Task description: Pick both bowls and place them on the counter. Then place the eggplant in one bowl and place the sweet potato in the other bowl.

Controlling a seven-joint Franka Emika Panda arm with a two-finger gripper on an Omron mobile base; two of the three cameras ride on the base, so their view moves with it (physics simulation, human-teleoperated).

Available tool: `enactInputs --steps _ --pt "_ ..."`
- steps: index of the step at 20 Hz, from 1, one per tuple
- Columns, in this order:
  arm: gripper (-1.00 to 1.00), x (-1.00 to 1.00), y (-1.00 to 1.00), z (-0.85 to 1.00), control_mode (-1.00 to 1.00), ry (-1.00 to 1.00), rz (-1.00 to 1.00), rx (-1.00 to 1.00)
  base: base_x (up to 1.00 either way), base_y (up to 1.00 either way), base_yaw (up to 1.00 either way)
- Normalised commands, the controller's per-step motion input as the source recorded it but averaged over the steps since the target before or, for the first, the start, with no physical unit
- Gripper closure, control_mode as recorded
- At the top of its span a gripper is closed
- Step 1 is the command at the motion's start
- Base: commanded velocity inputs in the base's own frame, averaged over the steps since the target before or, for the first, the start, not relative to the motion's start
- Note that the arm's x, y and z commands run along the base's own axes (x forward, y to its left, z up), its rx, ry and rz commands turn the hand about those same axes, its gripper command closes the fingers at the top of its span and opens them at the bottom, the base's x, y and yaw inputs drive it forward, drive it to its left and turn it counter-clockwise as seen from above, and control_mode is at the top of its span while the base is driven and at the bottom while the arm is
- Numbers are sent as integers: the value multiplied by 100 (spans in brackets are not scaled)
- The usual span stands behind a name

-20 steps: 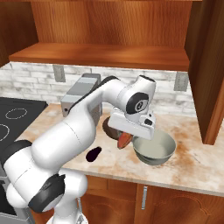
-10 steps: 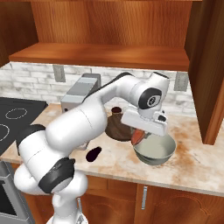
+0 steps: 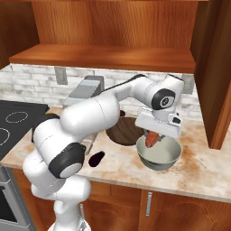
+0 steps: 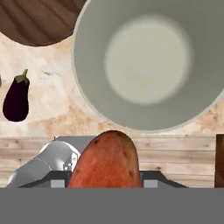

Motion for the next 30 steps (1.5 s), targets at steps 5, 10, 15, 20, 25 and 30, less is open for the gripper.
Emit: enactInputs --steps 5,10,15,20,25,30 --pt "100 38 -5 -32 -100 0 0 0 0 0 0" --pt "100 54 -3 -38 -100 0 0 0 0 0 0" --pt "100 35 -8 -38 -100 -1 0 -6 0 0 0" --pt "100 15 -15 -41 -100 -6 0 -8 0 0 0" --pt "100 3 -11 -38 -100 -2 0 -1 0 0 0" --pt "100 14 -8 -29 -100 0 0 0 0 0 0"
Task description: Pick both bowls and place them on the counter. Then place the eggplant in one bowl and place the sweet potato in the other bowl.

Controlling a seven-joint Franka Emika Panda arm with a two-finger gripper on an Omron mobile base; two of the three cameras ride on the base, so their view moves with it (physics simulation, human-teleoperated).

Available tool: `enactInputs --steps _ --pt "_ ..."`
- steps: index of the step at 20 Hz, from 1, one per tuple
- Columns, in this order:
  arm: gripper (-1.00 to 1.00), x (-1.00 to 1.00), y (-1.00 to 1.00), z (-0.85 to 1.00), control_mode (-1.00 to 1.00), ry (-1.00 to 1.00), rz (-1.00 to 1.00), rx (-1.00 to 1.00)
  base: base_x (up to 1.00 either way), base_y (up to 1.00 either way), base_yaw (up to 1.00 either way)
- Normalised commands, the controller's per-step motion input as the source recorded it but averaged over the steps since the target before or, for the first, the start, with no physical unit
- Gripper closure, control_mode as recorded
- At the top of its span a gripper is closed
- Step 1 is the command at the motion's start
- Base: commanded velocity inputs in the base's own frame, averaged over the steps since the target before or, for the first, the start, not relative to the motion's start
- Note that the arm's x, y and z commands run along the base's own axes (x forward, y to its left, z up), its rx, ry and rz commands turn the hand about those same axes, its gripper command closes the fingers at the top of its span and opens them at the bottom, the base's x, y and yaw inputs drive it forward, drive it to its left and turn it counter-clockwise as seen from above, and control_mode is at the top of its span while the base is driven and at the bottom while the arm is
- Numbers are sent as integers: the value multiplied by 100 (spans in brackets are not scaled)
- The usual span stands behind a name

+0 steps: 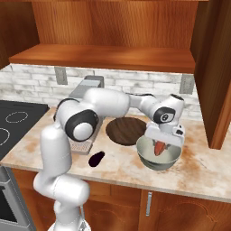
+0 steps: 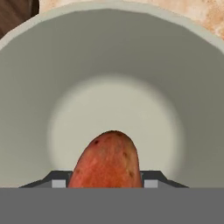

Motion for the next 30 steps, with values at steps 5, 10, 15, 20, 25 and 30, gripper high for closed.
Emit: enactInputs --steps 5,10,15,20,25,30 --pt "100 21 -7 -21 -100 0 0 0 0 0 0" --pt "100 15 -8 -24 -100 0 0 0 0 0 0" --pt "100 14 -6 -24 -100 0 0 0 0 0 0" --pt "100 0 0 -8 -100 0 0 0 0 0 0" --pt "-100 -16 8 -1 -100 0 -4 0 0 0 0" --pt "-100 -27 3 1 -100 0 -9 0 0 0 0"
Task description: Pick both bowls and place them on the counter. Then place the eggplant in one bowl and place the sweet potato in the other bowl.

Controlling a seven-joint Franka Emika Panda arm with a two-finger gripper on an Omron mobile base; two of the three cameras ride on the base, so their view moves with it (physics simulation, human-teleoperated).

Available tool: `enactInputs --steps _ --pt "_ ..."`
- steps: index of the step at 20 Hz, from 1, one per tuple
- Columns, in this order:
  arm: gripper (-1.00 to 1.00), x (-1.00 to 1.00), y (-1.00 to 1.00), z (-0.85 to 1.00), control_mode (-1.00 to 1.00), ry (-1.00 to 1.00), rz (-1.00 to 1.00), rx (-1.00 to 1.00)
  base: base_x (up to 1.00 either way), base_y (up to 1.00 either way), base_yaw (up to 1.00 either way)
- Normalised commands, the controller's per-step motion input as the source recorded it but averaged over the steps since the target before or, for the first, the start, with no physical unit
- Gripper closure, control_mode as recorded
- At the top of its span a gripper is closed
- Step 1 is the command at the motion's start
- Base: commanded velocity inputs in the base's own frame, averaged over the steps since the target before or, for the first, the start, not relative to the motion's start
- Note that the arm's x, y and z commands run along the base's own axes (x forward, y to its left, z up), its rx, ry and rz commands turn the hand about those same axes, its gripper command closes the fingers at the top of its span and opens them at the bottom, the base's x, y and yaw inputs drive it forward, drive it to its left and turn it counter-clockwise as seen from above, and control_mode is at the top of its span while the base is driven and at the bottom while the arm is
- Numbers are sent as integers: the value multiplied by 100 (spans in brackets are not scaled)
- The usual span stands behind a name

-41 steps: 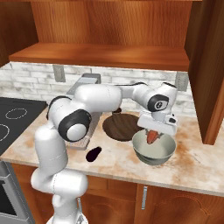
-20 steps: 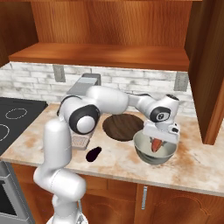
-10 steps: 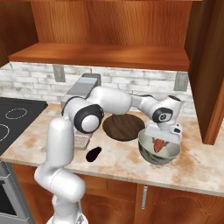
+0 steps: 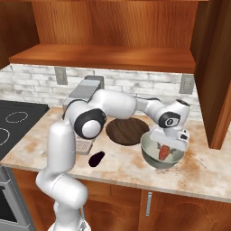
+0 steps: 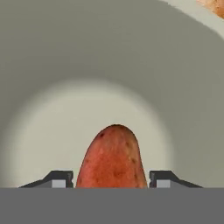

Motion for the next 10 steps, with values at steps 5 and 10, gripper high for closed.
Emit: enactInputs --steps 5,10 --pt "-100 -25 16 9 -100 0 -13 0 0 0 0" --pt "-100 -13 36 22 -100 -3 -13 -4 0 0 0"
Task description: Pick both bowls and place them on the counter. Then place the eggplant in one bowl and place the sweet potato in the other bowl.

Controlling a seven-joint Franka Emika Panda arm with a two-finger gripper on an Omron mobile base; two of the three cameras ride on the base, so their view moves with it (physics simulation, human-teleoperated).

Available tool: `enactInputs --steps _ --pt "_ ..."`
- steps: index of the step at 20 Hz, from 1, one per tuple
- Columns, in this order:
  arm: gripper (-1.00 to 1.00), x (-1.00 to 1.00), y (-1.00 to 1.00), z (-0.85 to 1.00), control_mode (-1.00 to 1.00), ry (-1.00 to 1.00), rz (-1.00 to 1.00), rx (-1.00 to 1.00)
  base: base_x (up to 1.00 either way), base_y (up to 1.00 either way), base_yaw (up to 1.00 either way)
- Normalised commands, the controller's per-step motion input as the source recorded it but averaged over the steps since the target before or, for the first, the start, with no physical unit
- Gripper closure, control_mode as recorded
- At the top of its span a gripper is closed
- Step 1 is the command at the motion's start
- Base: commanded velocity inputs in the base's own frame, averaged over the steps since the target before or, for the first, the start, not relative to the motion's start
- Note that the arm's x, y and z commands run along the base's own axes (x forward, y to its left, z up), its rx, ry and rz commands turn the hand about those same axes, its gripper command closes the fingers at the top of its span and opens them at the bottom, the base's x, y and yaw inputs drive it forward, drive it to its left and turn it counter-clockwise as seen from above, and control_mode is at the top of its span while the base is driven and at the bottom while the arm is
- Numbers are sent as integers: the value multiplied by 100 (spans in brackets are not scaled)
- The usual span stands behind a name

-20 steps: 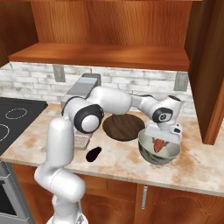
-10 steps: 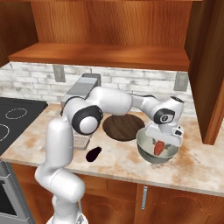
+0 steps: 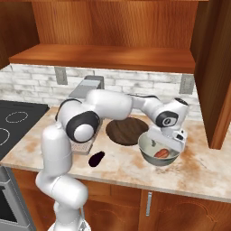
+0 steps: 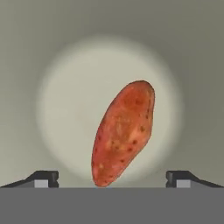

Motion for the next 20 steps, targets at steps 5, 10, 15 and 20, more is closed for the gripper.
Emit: enactInputs --steps 5,10,15,20 --pt "-100 -14 40 33 -100 -7 -9 -7 0 0 0" --pt "-100 -49 29 26 -100 -7 -5 -6 0 0 0" --pt "-100 -52 31 38 -100 -11 -3 -11 0 0 0" --pt "-100 -50 41 42 -100 -13 -2 -12 0 0 0"
